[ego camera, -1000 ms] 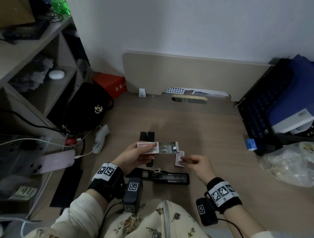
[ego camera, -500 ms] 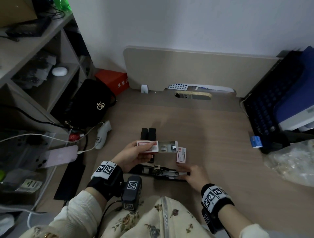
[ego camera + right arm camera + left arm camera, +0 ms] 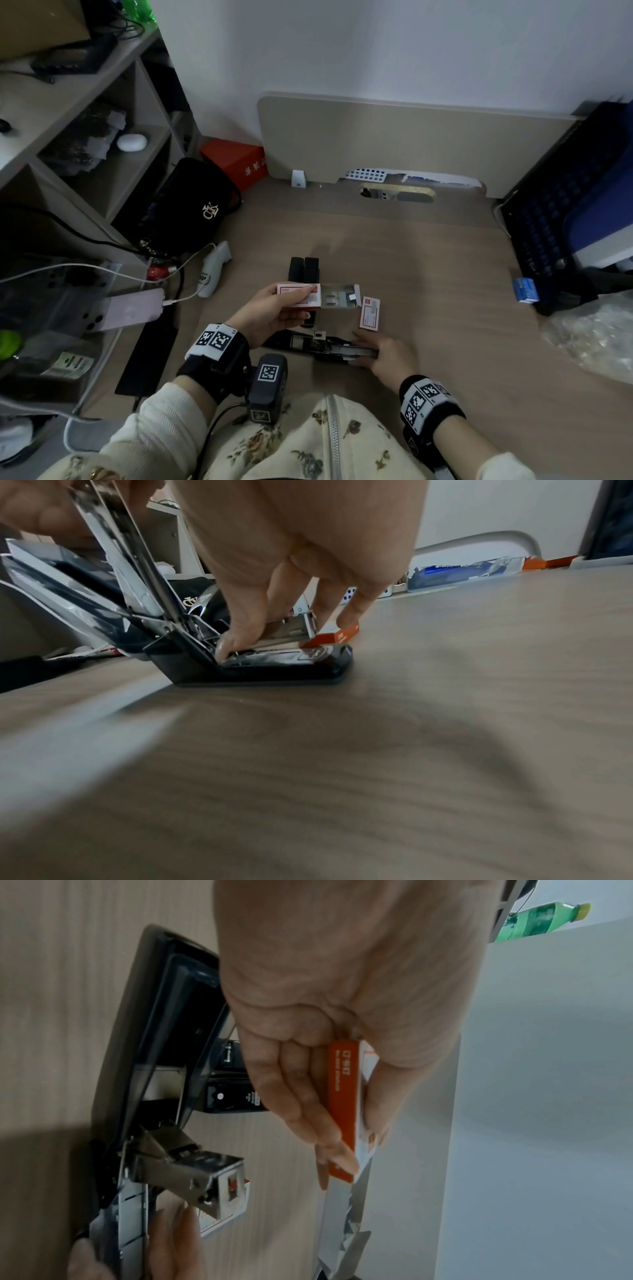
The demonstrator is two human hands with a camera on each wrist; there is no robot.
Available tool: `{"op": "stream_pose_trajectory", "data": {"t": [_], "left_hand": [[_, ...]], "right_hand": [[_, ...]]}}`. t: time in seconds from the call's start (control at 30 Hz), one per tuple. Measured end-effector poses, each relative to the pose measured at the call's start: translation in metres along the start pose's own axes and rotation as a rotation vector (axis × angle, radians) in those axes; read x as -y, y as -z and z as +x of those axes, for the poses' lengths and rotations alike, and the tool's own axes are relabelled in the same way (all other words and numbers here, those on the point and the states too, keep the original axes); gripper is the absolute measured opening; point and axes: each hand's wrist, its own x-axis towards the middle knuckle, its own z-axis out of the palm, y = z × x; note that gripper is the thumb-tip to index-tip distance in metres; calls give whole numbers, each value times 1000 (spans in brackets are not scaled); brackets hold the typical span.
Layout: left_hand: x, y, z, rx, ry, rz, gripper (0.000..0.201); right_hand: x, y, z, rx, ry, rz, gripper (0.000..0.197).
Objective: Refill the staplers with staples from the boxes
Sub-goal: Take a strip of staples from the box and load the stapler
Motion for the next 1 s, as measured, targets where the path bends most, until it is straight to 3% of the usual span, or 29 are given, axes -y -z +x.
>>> {"op": "stream_pose_trajectory", "data": {"t": [0.1, 0.3, 0.47, 0.67, 0.73, 0.83, 0.9, 1.0], "left_hand": [[0, -3, 2, 7, 2, -3, 20], [2, -12, 4, 44, 10, -7, 28], [3, -16, 5, 59, 10, -25, 19], [2, -16, 7, 56, -9, 5, 38], [1, -16, 7, 48, -31, 25, 41], [-1, -16, 7, 31, -71, 41, 38], [-2, -16, 7, 34, -87, 44, 38], [-3, -16, 7, 36, -93, 55, 35]], "right_hand": [[-4, 4, -5, -71, 35, -75, 55], [-29, 19, -13, -227, 214, -390, 26], [-34, 18, -20, -298, 362, -538, 30], [-30, 14, -23, -296, 382, -497, 32], [-23, 19, -24, -383, 374, -407, 31], [-2, 33, -22, -640, 426, -206, 42], [20, 48, -21, -765, 504, -80, 35], [50, 59, -16, -832, 619, -74, 20]]}}
